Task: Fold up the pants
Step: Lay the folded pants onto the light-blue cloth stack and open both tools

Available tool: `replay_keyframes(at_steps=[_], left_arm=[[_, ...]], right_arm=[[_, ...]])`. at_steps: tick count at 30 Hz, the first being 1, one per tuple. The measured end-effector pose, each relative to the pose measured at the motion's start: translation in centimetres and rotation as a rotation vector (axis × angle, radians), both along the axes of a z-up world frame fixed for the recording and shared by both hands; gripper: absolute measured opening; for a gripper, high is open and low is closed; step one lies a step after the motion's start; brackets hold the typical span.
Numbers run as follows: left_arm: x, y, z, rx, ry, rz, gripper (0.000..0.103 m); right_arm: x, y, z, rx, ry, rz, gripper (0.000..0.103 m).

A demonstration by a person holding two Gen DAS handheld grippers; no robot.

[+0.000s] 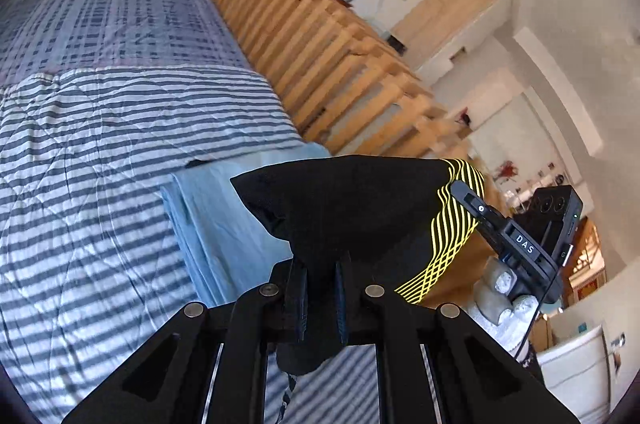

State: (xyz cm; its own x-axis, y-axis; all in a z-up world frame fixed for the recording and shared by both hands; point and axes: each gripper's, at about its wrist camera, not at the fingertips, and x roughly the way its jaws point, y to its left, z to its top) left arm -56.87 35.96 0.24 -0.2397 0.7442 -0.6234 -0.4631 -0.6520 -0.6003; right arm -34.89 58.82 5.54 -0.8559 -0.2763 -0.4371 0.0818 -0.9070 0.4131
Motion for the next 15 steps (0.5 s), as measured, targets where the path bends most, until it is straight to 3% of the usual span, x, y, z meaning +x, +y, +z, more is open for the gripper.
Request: replay_keyframes(at_steps=[2,5,10,12,13,15], left_arm=[[-5.1,1.2,-2.8,-0.028,-0.046,0.033,0.011],[-10.5,2.7,-6.3,-0.076,-0.081,0.062,0.011],[-14.7,3.4,-11.4,-0.102,-0.134,0.097,0.013],[-15.2,3.4,-12.9,-0.114,-0.167,0.117,0.024],[-15.5,3.3,-13.5,-0.117,-0.195,0.123,0.036],[-15.2,2.5,-13.7,-0.105,-0.200,0.133,0.039]], right_arm=[[-6.2,1.2,-2.3,-0.034,-0.071,0.007,0.005],[-13.8,1.4,-6.2,0.021,-0.162,-0.016,0.005],[-20.8,1.4,-11.6,0.073,-0.273,-0.033,0.006],[-22.1,1.6,-13.2,0.084,-0.313,-0.040,0.010],[-22.7,1.8,-13.9,0.098,-0.348,-0.045,0.013],[-23.3,2.6,-14.5,0.093,-0.394,-0.055,0.017]])
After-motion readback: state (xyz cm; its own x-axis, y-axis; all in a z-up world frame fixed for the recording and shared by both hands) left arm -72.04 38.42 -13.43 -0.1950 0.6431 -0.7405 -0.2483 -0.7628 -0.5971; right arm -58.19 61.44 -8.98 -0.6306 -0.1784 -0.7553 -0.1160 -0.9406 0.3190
